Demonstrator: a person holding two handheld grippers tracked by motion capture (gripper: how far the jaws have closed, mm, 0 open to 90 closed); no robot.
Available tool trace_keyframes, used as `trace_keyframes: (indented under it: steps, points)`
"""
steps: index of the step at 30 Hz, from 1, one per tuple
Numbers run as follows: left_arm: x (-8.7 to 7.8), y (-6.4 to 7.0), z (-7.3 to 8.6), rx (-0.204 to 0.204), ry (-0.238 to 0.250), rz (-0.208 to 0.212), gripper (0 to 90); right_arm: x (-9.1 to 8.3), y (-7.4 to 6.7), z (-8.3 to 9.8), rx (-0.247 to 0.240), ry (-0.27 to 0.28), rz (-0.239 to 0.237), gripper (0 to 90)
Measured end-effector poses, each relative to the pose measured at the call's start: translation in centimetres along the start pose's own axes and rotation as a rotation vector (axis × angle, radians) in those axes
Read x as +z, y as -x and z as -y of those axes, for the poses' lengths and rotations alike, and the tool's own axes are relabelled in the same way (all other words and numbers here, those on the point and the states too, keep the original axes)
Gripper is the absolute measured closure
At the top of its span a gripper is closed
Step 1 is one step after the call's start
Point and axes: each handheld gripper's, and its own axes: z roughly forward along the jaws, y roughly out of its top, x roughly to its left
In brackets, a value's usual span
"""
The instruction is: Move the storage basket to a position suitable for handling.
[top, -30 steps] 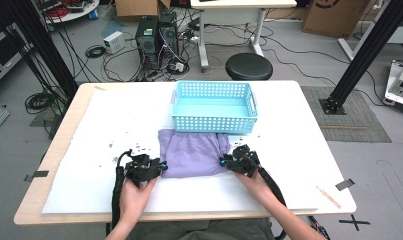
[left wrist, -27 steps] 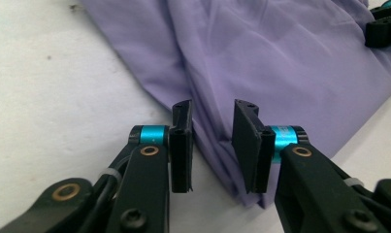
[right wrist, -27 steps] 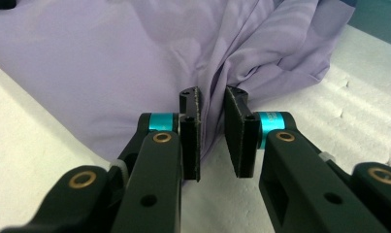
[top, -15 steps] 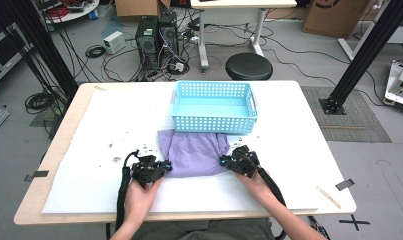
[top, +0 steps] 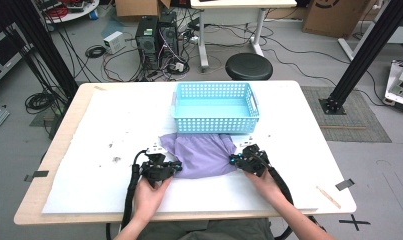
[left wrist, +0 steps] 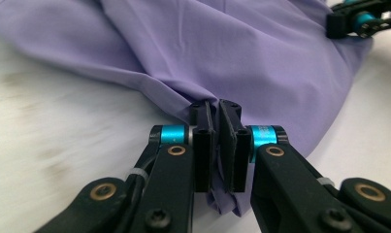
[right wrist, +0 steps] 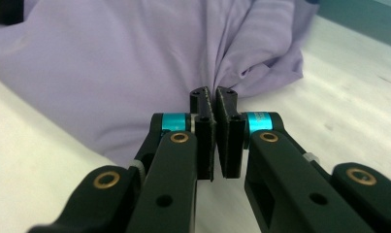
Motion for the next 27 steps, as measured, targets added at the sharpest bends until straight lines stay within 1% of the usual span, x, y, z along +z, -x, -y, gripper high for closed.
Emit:
trace_keyframes:
  steps: [1, 2, 4, 5, 8, 10, 12, 14, 15, 19, 22, 23, 25, 27]
  points:
    - [0.3, 0.3, -0.1, 0.007, -0.005, 0.009, 84.3, -0.3, 0.2, 0.2, 0.009, -0.001, -0.001, 88.0]
    - [0.7, 0.7, -0.3, 0.003, -0.002, 0.019, 84.3, -0.5, 0.5, 0.4, 0.016, -0.002, 0.007, 88.0]
    - [1.4, 1.4, -0.6, 0.012, -0.012, 0.04, 84.3, -1.1, 1.0, 0.9, 0.016, -0.001, 0.013, 88.1]
    - [1.8, 1.7, -0.7, 0.017, -0.013, 0.048, 84.3, -1.4, 1.3, 1.3, 0.027, 0.0, 0.018, 88.1]
    - [2.5, 2.7, -1.0, 0.028, -0.024, 0.071, 84.3, -2.4, 1.8, 2.3, 0.037, 0.004, 0.023, 88.1]
    - [2.8, 3.3, -1.0, 0.039, -0.035, 0.091, 84.3, -3.1, 2.1, 3.1, 0.037, 0.007, 0.023, 88.1]
    - [2.9, 3.9, -0.8, 0.049, -0.047, 0.11, 84.5, -3.9, 2.1, 3.9, 0.05, 0.005, 0.024, 88.1]
    - [2.6, 4.4, -0.5, 0.063, -0.062, 0.128, 84.5, -4.7, 1.9, 4.8, 0.053, 0.004, 0.026, 88.1]
    - [2.4, 4.6, -0.3, 0.066, -0.071, 0.135, 84.5, -5.0, 1.7, 5.2, 0.047, 0.01, 0.03, 88.1]
    - [1.4, 5.0, 0.7, 0.072, -0.084, 0.16, 84.6, -6.1, 0.8, 6.6, 0.048, 0.014, 0.023, 88.0]
    - [0.6, 5.2, 1.5, 0.074, -0.087, 0.167, 84.6, -6.6, -0.1, 7.4, 0.044, 0.018, 0.017, 88.1]
    - [0.2, 5.3, 1.8, 0.065, -0.084, 0.169, 84.6, -6.7, -0.3, 7.5, 0.042, 0.018, 0.019, 88.1]
    - [-0.3, 5.3, 2.2, 0.078, -0.087, 0.168, 84.6, -7.0, -0.9, 7.9, 0.039, 0.018, 0.013, 88.0]
    - [-0.7, 5.2, 2.5, 0.08, -0.087, 0.167, 84.6, -7.1, -1.3, 8.2, 0.044, 0.023, 0.007, 88.0]
